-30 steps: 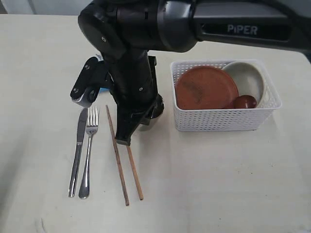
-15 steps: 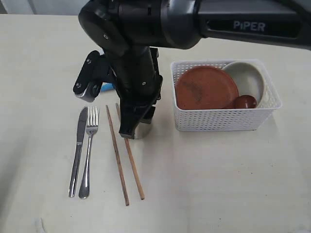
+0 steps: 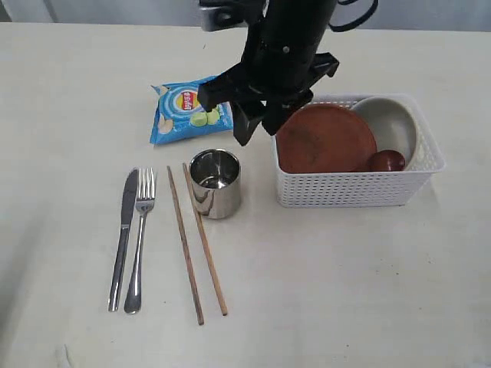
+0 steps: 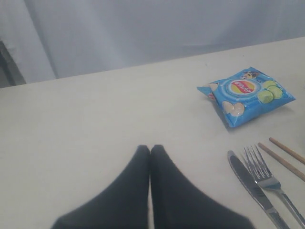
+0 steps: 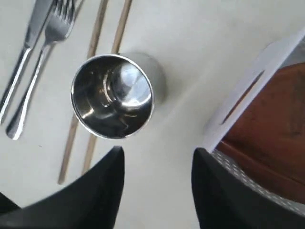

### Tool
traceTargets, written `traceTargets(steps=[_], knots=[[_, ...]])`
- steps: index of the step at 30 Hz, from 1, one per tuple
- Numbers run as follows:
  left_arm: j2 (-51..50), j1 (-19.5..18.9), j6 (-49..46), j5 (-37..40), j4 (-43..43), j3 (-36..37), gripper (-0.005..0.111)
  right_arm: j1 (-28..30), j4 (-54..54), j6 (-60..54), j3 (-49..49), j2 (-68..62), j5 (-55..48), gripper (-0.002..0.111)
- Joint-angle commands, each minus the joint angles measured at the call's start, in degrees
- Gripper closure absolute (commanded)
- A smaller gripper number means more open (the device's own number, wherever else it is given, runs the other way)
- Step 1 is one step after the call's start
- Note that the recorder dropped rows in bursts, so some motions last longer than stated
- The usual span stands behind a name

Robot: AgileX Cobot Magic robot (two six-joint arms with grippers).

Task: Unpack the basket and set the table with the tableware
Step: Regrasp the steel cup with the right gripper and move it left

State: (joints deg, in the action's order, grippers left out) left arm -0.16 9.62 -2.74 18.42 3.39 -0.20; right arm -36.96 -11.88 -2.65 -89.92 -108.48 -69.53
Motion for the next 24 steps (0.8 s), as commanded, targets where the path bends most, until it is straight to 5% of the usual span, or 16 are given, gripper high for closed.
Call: traceTargets(steps=[1,24], knots=[[0.2,0.4,-0.1,-0.1,-0.7,0.2,0.107,0.3,-4.3,-3.4,0.0,-2.3,2.2,0.065],[0.2,0.4,-0.1,-0.1,-0.7,0.2,0.107,-1.5,1.2,-3.4,0.0,-11.3,8.3,0.066]])
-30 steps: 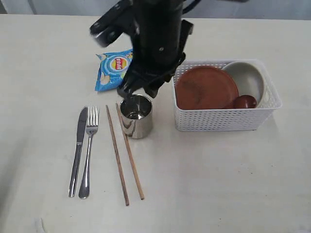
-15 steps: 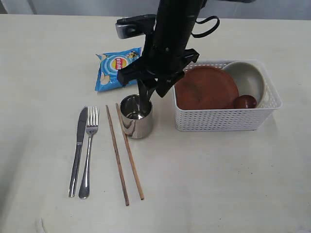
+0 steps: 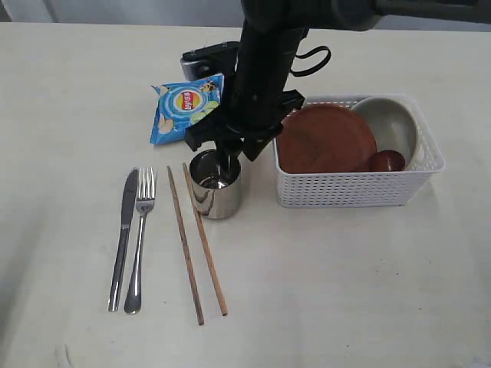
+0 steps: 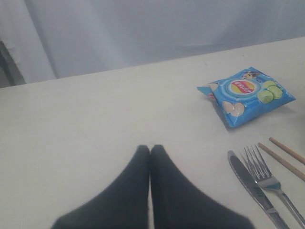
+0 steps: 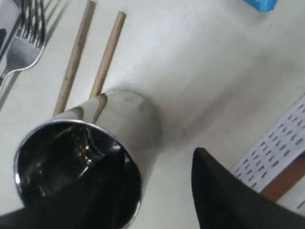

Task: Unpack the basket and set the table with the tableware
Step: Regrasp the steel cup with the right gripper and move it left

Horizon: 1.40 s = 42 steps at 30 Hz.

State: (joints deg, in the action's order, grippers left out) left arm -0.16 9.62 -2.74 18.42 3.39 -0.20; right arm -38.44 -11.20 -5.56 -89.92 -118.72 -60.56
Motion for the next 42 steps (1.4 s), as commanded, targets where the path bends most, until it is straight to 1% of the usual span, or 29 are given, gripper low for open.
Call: traceTargets(steps=[1,4,6,10,15,19,22,27,29,30,31,33,35,42], knots=[[0.2,0.4,-0.1,-0.1,-0.7,0.2,0.107,0.0,0.6,-0.7,0.0,-1.2,-0.1,0.069],[0.2,0.4,-0.1,-0.1,-0.7,0.2,0.107,0.0,0.8,-1.0,-0.1,-0.6,1.5,0.091],[0.2,0.4,-0.1,-0.1,-0.7,0.2,0.107,0.0,0.8,-1.8,-0.9,-0.4,1.7,0.109],[0.2,0.4,-0.1,-0.1,-0.7,0.2,0.107,0.0,0.9,-1.8,-4.6,-0.3,0.1,0.109],[0.2,0.4,-0.1,-0.1,-0.7,0.2,0.107,-1.1,0.2,-1.0,-11.5,-0.3,-2.2,0.109],[0.2,0.4,-0.1,-0.1,-0.7,0.2,0.107,-3.7,1.1,1.5,-16.6,-0.7,2.5,0.109],[0.2,0.4,-0.1,-0.1,-0.7,0.2,0.107,-5.6,1.1,4.4,-23.4,-4.6,2.1,0.109],[0.2,0.4,-0.1,-0.1,-0.7,0.2,0.107,-8.1,1.7,6.4,-37.2,-15.1,-5.1,0.109],[0.2,0.4,-0.1,-0.1,-0.7,0.2,0.107,-9.1,6.3,9.5,-43.1,-19.0,-7.3,0.109],[0.2,0.4,-0.1,-0.1,-0.7,0.2,0.107,-9.5,9.9,10.9,-45.9,-20.5,-8.5,0.109],[0.2,0.4,-0.1,-0.1,-0.7,0.2,0.107,-9.8,15.2,13.1,-50.9,-23.6,-9.4,0.109],[0.2,0.4,-0.1,-0.1,-0.7,0.2,0.107,-9.8,14.8,13.2,-55.6,-26.9,-9.4,0.109],[0.2,0.4,-0.1,-0.1,-0.7,0.2,0.107,-9.8,14.9,13.2,-57.3,-28.4,-9.4,0.109],[0.2,0.4,-0.1,-0.1,-0.7,0.2,0.107,-9.7,17.8,13.5,-57.4,-31.0,-9.4,0.109]])
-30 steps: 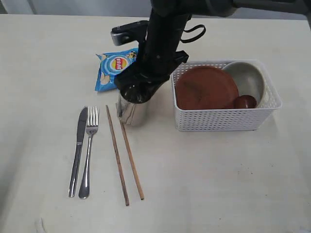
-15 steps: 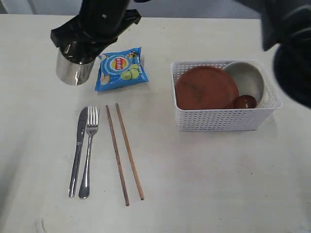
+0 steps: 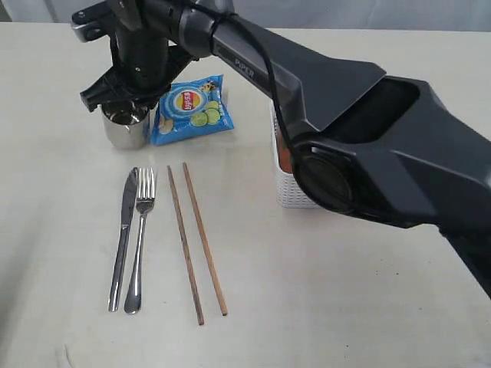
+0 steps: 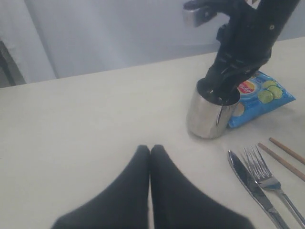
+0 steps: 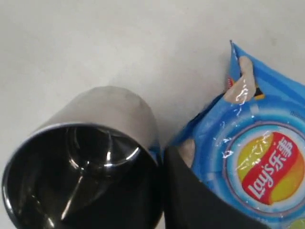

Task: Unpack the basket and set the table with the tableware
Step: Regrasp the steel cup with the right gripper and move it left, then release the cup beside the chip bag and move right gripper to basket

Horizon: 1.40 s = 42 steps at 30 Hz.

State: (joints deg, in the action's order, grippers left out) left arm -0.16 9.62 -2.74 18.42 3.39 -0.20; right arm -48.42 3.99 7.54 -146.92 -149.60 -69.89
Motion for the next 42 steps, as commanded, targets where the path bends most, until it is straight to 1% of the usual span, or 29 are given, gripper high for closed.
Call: traceTargets(steps=[1,3,4,6,7,8,9,10,14,16,18,25,29,32,35,39,42], knots=[[0.2,0.4,-0.1,-0.1,-0.7,0.2,0.107,0.3,2.8,0.4,-0.4,-0.1,-0.1,0.109],[0.2,0.4,-0.1,-0.1,-0.7,0.2,0.107,0.3,3.6,0.4,-0.4,-0.1,-0.1,0.108],[0.2,0.4,-0.1,-0.1,-0.7,0.2,0.107,0.3,3.2,0.4,-0.4,-0.1,-0.1,0.104],[0.2,0.4,-0.1,-0.1,-0.7,0.2,0.107,0.3,2.4,0.4,-0.4,-0.1,-0.1,0.092],[0.2,0.4,-0.1,-0.1,-0.7,0.2,0.107,0.3,2.3,0.4,-0.4,-0.1,-0.1,0.082],[0.2,0.4,-0.1,-0.1,-0.7,0.2,0.107,0.3,2.2,0.2,-0.4,-0.1,-0.1,0.069],[0.2,0.4,-0.1,-0.1,-0.7,0.2,0.107,0.3,2.1,0.3,-0.4,0.0,-0.1,0.064],[0.2,0.4,-0.1,-0.1,-0.7,0.2,0.107,0.3,2.0,0.3,-0.4,0.3,-0.1,0.063],[0.2,0.4,-0.1,-0.1,-0.7,0.2,0.107,0.6,0.4,0.4,-0.4,2.2,-0.1,0.063],[0.2,0.4,-0.1,-0.1,-0.7,0.2,0.107,1.6,-6.8,-0.3,-0.4,3.8,-0.1,0.063],[0.2,0.4,-0.1,-0.1,-0.7,0.2,0.107,2.8,-10.6,-0.5,-0.3,4.6,-0.1,0.063],[0.2,0.4,-0.1,-0.1,-0.7,0.2,0.107,4.7,-11.0,-0.5,0.1,7.5,-0.1,0.065],[0.2,0.4,-0.1,-0.1,-0.7,0.2,0.107,6.2,-11.0,-1.0,4.2,11.8,-0.1,0.070],[0.2,0.4,-0.1,-0.1,-0.7,0.2,0.107,7.3,-11.4,-2.9,11.2,16.8,-0.1,0.071],[0.2,0.4,-0.1,-0.1,-0.7,0.2,0.107,8.1,-10.3,-5.2,21.2,24.0,-0.1,0.071],[0.2,0.4,-0.1,-0.1,-0.7,0.2,0.107,9.8,-4.5,-5.7,36.5,33.9,-0.1,0.071],[0.2,0.4,-0.1,-0.1,-0.7,0.2,0.107,13.3,-0.4,-5.7,47.5,41.1,-0.1,0.071]])
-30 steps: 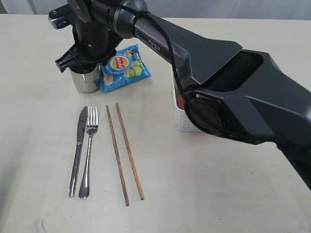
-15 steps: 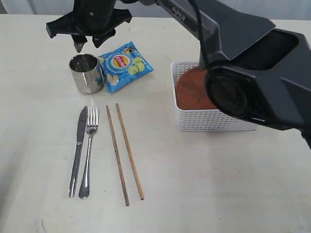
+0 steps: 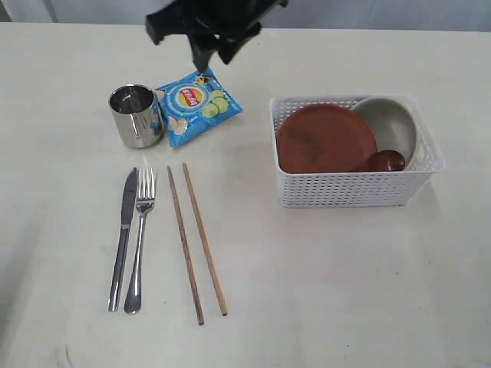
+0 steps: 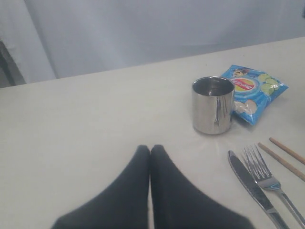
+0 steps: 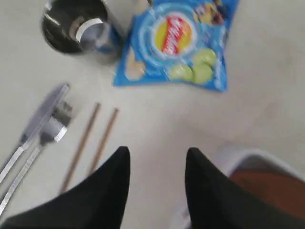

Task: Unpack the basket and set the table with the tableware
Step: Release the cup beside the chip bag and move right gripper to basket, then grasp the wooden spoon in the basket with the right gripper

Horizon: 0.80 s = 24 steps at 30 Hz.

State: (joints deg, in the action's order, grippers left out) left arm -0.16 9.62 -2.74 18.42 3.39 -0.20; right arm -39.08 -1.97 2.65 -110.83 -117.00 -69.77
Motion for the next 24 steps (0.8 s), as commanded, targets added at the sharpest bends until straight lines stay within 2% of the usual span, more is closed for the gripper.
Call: traceTargets(steps=[1,4,9,13,15,17,24], knots=[[0.2,0.4,-0.1,-0.1,-0.7,0.2,0.107,5.9,5.6,-1.1,14.8,11.0,-0.2,0.071],[0.2,0.4,-0.1,-0.1,-0.7,0.2,0.107,12.0,3.9,-3.5,22.9,17.5,-0.2,0.071],[0.2,0.4,-0.1,-0.1,-0.7,0.2,0.107,20.3,2.0,-17.3,29.8,20.7,-0.2,0.071],[0.2,0.4,-0.1,-0.1,-0.7,0.2,0.107,18.9,-3.3,-42.1,30.5,18.5,1.6,0.071],[0.2,0.4,-0.1,-0.1,-0.7,0.2,0.107,17.7,-4.1,-50.8,31.0,16.4,2.5,0.071],[0.2,0.4,-0.1,-0.1,-0.7,0.2,0.107,16.6,-0.4,-54.0,31.1,14.2,0.6,0.071],[0.2,0.4,-0.1,-0.1,-0.7,0.2,0.107,15.5,13.1,-49.7,31.1,8.7,2.0,0.071]])
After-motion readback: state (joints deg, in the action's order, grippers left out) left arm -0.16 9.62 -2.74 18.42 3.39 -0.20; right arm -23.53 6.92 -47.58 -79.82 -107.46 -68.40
